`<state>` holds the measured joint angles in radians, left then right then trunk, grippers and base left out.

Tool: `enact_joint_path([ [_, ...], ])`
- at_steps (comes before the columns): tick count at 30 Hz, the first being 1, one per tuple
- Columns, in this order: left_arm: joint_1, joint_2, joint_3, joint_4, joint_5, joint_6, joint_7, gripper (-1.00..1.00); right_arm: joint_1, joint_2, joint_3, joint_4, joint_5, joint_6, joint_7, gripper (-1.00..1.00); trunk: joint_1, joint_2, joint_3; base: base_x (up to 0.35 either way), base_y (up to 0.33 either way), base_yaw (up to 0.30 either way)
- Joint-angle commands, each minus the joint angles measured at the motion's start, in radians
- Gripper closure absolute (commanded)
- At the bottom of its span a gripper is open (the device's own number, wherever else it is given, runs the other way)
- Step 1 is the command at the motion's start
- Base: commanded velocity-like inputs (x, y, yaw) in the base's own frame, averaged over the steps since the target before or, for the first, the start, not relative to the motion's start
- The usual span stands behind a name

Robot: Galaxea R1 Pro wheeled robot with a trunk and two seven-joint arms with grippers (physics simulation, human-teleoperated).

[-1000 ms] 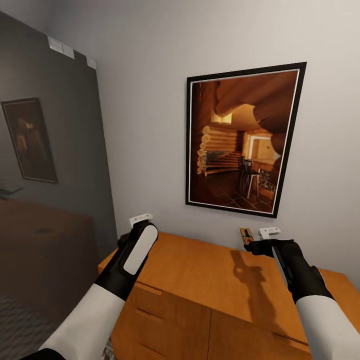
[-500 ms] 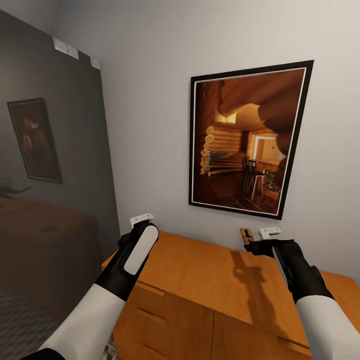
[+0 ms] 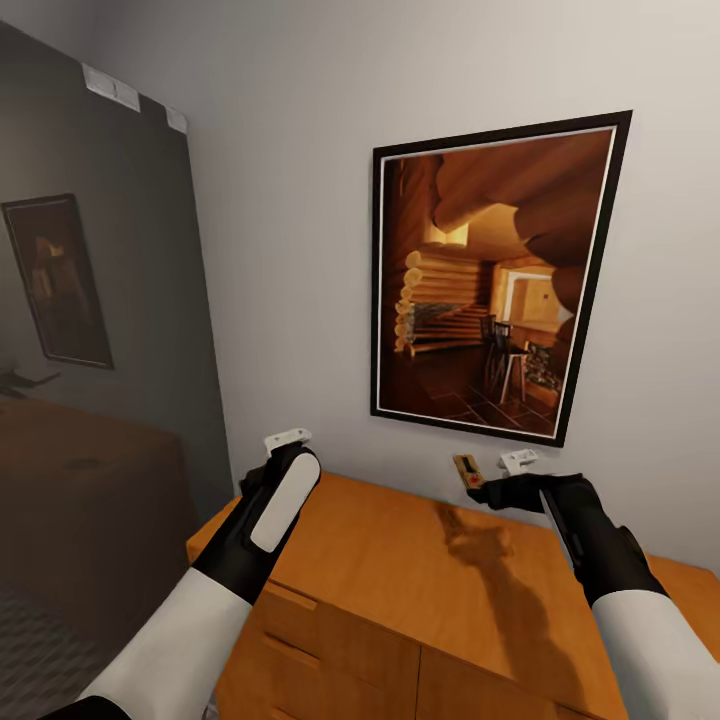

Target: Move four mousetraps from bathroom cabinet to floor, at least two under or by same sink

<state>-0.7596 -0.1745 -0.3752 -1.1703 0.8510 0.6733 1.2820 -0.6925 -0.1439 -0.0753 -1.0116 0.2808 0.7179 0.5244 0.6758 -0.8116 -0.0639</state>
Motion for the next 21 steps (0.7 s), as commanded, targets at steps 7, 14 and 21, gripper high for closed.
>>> enact_joint_path([
  [7,-0.001,0.0,-0.046,0.0,0.008,0.007,0.007,-1.0,-0.001,-0.057,0.05,-0.029,0.071,0.0,0.358,1.0,0.0,-0.001,-0.002,0.003,-0.002,0.0],
  [14,-0.001,0.0,-0.052,0.001,0.009,0.006,0.007,-1.0,0.0,-0.075,0.079,-0.033,0.183,-0.007,0.482,1.0,0.0,-0.001,-0.002,0.0,0.0,0.0],
  [21,-0.001,0.0,-0.05,0.002,0.01,0.0,0.008,-1.0,-0.001,-0.078,0.083,-0.032,0.206,-0.011,0.5,1.0,0.0,-0.001,-0.002,0.035,-0.005,0.0],
])
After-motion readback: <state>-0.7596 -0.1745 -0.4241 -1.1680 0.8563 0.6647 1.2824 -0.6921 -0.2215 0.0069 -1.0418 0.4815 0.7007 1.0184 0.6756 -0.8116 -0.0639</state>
